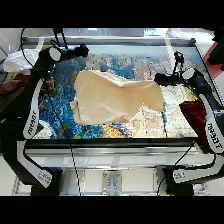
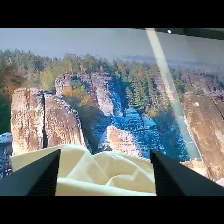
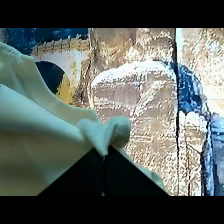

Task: Fold the shirts.

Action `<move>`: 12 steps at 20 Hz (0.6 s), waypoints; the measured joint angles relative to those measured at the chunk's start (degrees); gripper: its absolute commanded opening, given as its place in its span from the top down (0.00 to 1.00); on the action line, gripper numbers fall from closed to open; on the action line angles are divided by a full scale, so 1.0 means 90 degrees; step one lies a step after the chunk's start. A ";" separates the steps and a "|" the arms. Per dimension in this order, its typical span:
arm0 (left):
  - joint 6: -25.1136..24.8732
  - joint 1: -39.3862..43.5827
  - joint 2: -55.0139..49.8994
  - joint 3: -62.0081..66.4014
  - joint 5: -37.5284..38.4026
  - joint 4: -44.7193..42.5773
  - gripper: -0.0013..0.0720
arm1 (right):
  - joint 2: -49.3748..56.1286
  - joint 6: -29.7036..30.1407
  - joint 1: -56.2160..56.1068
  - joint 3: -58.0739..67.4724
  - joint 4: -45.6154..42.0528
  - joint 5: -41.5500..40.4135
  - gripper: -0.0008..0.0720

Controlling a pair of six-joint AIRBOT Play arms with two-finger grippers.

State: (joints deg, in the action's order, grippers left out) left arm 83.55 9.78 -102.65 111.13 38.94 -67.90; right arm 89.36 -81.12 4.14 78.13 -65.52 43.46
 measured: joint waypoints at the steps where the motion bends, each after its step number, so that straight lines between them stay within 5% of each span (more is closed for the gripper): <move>1: 0.0000 -0.0019 0.0066 0.0177 0.0372 -0.0163 0.44 | 0.0007 -0.0160 0.0022 -0.0005 -0.0153 -0.0046 0.95; 2: 0.0000 -0.0034 0.0124 0.0294 0.0804 -0.0401 0.44 | 0.0012 -0.0357 0.0049 -0.0007 -0.0357 -0.0073 0.90; 5: 0.0005 -0.0058 0.0231 0.0418 0.2302 -0.1275 0.44 | 0.0019 -0.0787 0.0226 -0.0012 -0.0882 0.0129 0.51; 12: 0.0036 -0.0066 0.0291 -0.0500 0.4435 -0.2302 0.44 | -0.0277 -0.1071 0.0923 -0.0012 -0.1863 0.1406 0.50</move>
State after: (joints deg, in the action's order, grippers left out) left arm 83.88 9.19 -100.03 106.63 78.85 -88.62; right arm 86.87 -90.76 12.45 78.02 -82.28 56.12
